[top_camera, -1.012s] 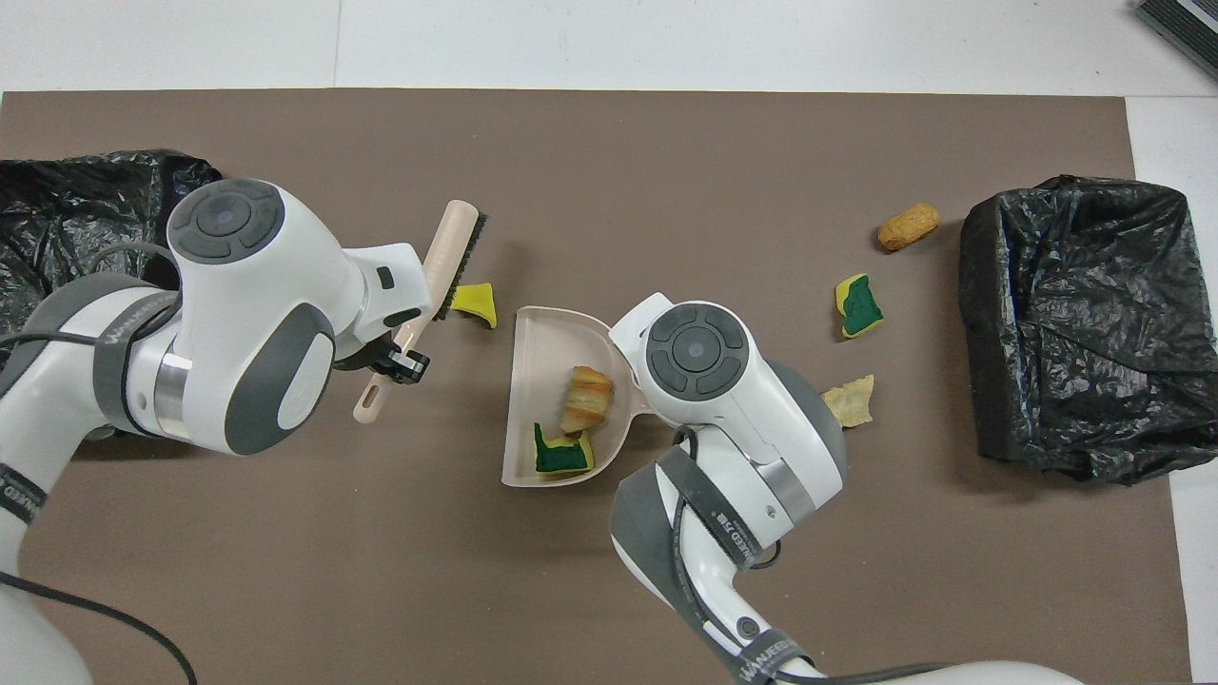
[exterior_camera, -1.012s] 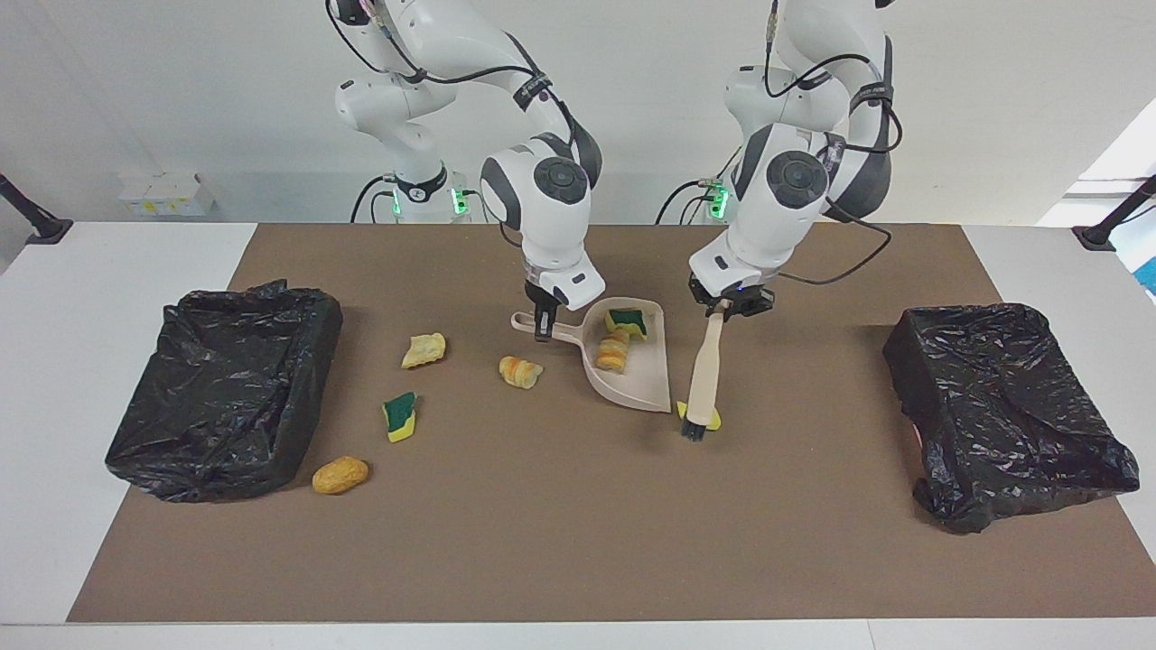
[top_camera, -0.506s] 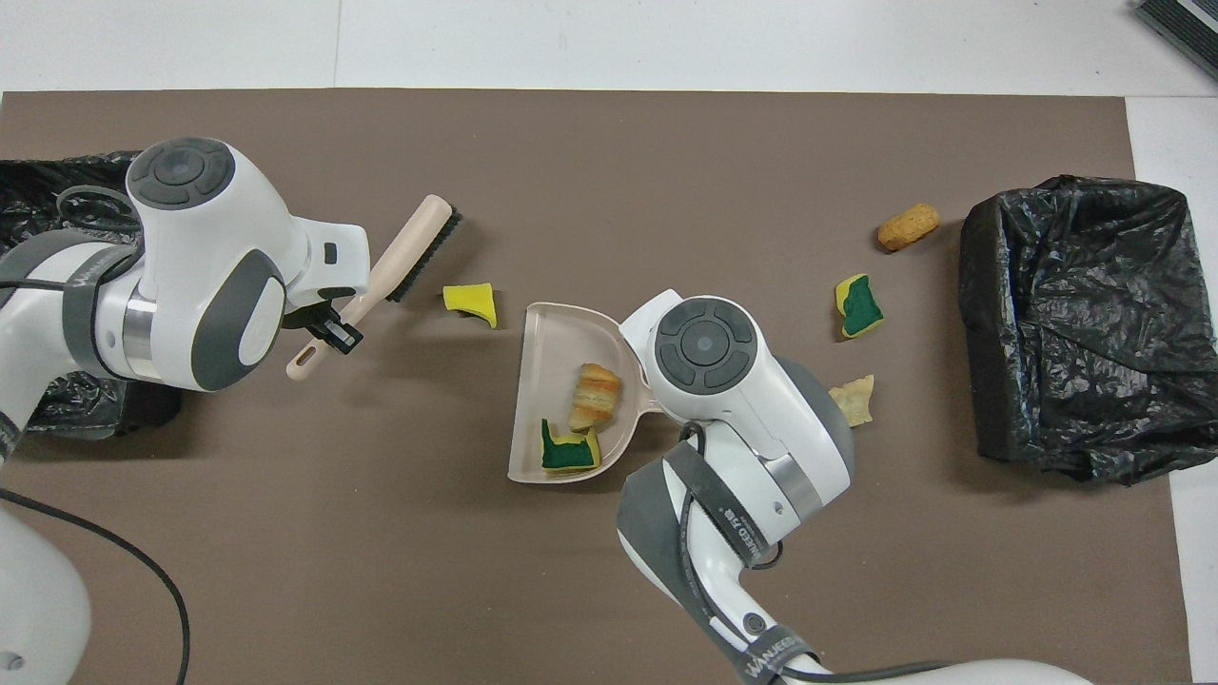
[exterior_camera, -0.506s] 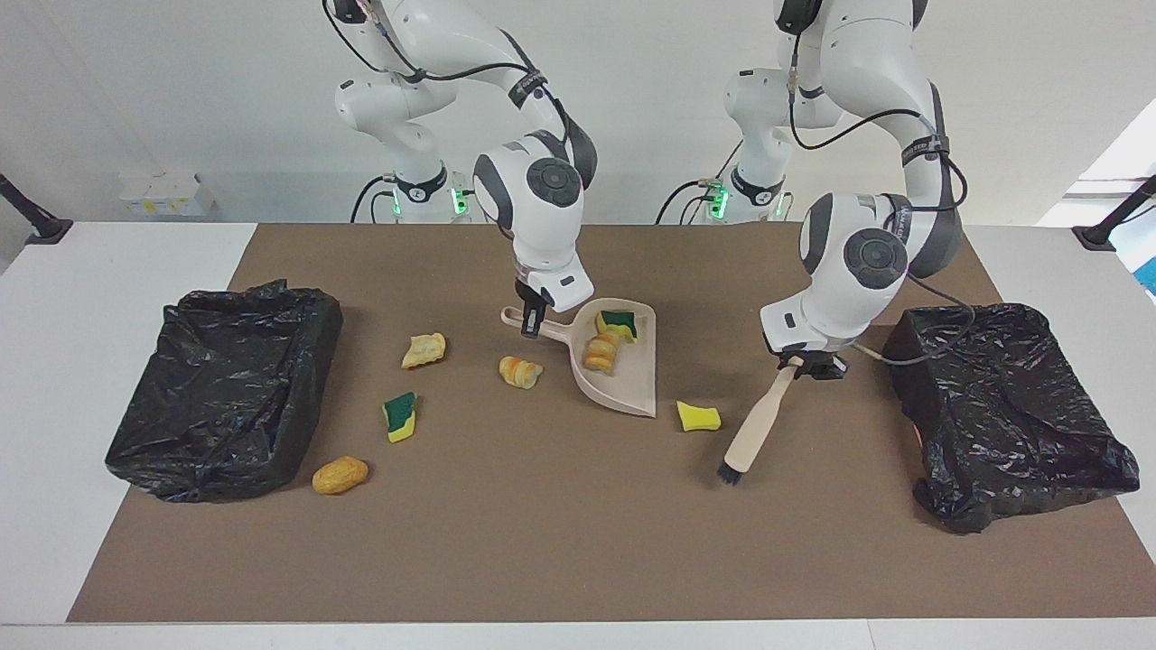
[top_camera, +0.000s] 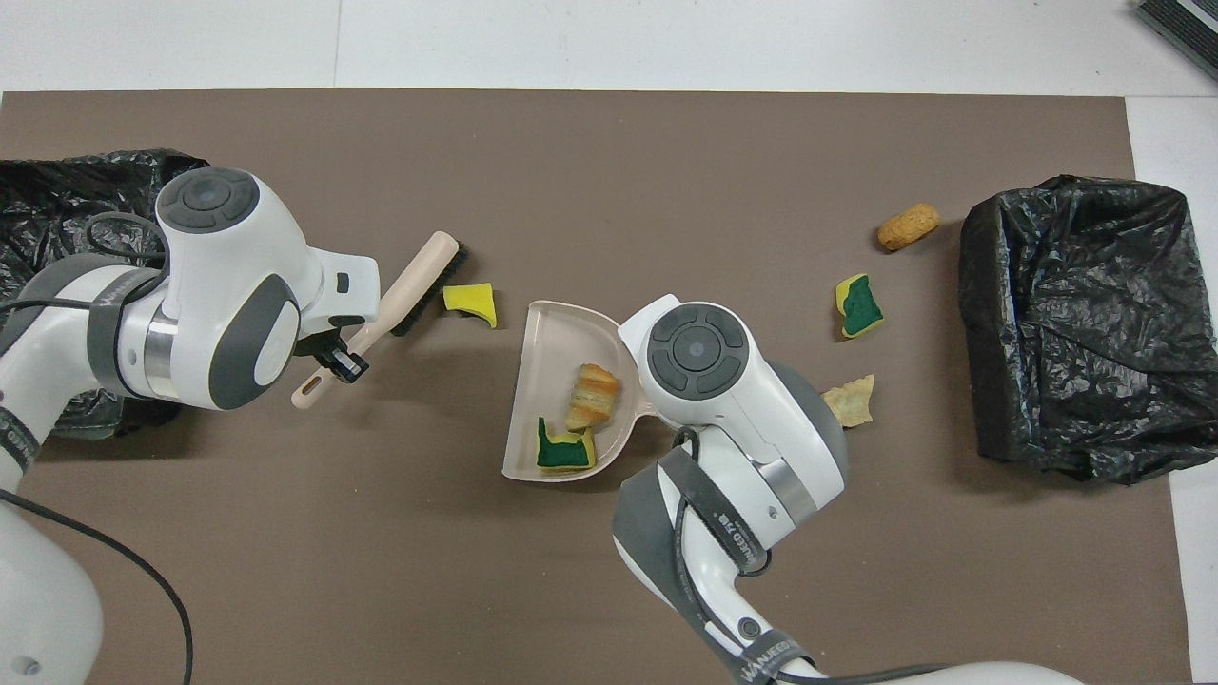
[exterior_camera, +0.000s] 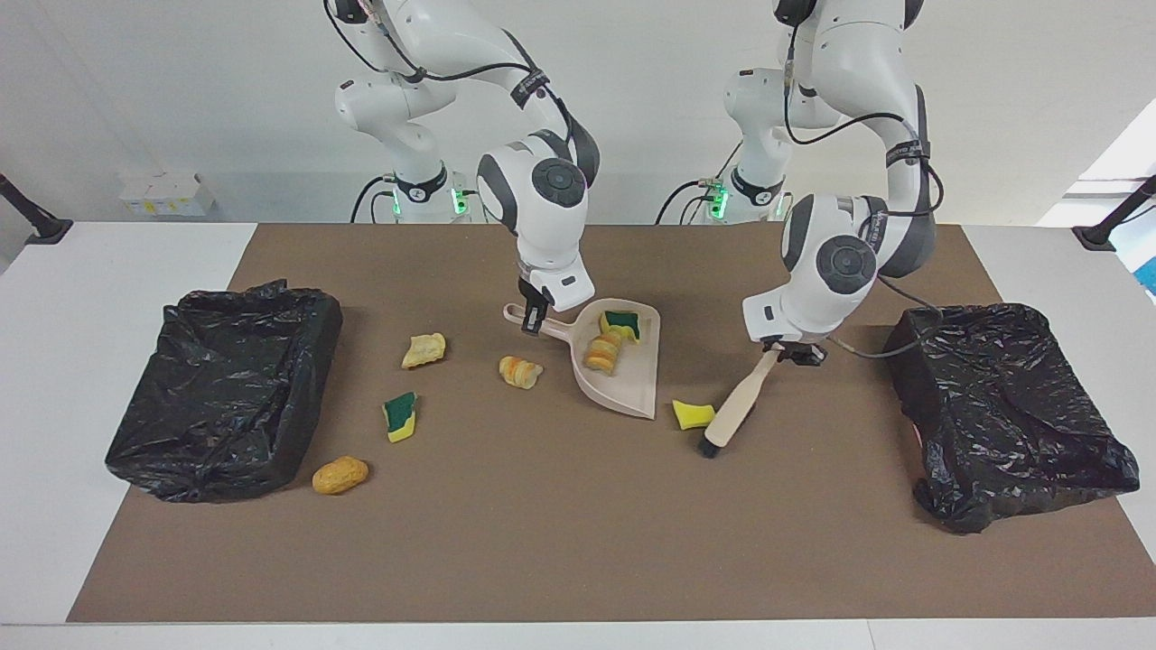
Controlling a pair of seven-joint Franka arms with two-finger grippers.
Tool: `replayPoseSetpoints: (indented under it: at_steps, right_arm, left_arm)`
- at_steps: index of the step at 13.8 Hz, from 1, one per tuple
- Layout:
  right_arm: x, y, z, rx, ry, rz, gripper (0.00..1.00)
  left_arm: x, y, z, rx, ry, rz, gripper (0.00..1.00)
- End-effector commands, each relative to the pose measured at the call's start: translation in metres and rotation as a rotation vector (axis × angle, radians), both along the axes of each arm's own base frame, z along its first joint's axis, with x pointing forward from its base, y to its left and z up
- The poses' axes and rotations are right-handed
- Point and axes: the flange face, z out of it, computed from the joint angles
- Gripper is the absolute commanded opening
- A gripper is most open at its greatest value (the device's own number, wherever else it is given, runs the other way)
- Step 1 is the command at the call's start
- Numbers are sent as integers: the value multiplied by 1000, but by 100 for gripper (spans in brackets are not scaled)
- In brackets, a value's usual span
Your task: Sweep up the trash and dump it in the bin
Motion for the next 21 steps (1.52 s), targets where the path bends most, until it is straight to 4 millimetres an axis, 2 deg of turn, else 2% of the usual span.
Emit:
replayPoseSetpoints:
  at_steps: [1,3,5,8,11,13,16,19,21]
  right_arm:
    - [4,3,-5,5,-40,-34,0]
    - [4,6,-5,24,-46,-43,0]
    - [7,8,-4,29,-52,-65,0]
    - [11,5,-1,30,-55,-70,0]
    - [18,-3,15,26,-51,-77,0]
    - [24,-14,32,29,-44,-56,0]
    - [39,-47,62,61,-42,-33,0]
    - [59,-92,91,96,-8,19,0]
    - [70,-121,107,101,8,69,0]
  left_arm:
    - [-36,-28,8,56,34,35,0]
    - [-58,-51,23,78,58,36,0]
    - [-64,-62,43,73,23,80,0]
    - [-64,-53,60,90,-4,178,0]
    - [-71,-47,83,144,-60,419,0]
    - [-81,-48,91,167,-73,491,0]
    - [-101,-61,87,212,-109,630,0]
    - [-140,-70,74,183,-97,615,0]
    - [-158,-75,64,126,-88,623,0]
